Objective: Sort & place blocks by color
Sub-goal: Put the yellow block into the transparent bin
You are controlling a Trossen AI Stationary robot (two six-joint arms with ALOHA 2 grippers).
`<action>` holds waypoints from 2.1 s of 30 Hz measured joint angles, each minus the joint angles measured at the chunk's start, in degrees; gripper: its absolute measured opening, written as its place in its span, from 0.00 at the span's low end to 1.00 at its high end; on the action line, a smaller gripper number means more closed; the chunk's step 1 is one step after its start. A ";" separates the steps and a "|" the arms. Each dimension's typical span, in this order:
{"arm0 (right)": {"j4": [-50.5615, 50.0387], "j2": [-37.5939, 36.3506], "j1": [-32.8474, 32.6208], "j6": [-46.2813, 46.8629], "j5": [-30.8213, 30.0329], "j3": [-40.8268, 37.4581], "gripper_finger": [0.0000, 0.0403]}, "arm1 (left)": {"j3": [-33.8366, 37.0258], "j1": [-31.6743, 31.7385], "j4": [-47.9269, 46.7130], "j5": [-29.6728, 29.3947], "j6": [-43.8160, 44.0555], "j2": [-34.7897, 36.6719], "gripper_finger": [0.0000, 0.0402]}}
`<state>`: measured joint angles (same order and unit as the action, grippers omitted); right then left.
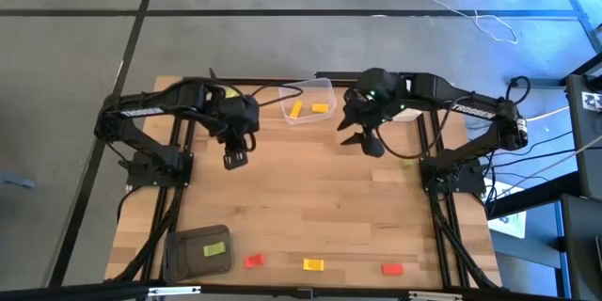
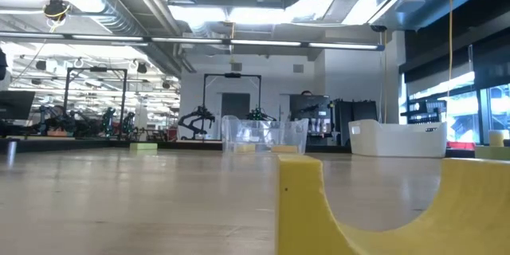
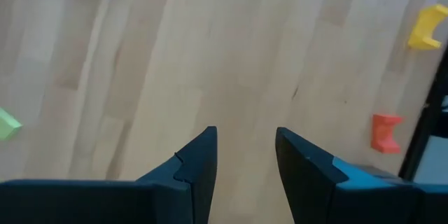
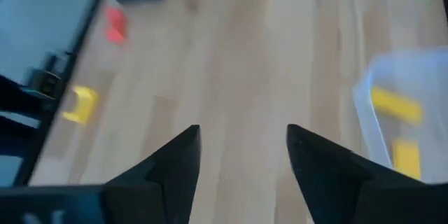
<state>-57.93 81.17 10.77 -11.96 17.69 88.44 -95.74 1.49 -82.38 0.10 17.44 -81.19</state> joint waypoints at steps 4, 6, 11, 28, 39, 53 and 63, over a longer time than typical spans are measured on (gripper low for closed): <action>-6.65 0.00 -0.58 6.21 -5.42 0.00 0.53 | 0.00 -0.61 -0.81 -0.61 0.23 0.10 0.34; -9.24 0.00 -0.95 9.34 -5.65 0.00 0.53 | 0.00 -0.58 -1.47 -0.65 0.23 0.92 0.34; -10.19 -0.11 -5.54 8.98 -5.24 -0.72 0.53 | 0.00 -0.56 -1.60 -0.79 0.16 2.55 0.34; 23.60 0.26 -28.44 15.82 -1.03 -22.14 0.53 | -0.01 1.23 -4.51 -1.39 -1.06 10.20 0.34; 36.15 9.66 -39.54 27.27 -13.05 -21.77 0.53 | -0.02 1.23 -4.60 -2.06 -1.62 11.52 0.34; 36.18 25.30 -45.80 38.76 -16.79 -11.44 0.53 | -0.02 1.21 -4.64 -1.97 -2.57 11.56 0.34; 36.18 31.62 -47.98 41.70 -23.21 -5.79 0.53 | -0.02 1.21 -5.26 -1.99 -6.04 11.60 0.34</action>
<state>-21.75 112.79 -37.21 29.74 -5.53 82.66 -95.77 2.70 -87.64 -1.89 11.41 -69.58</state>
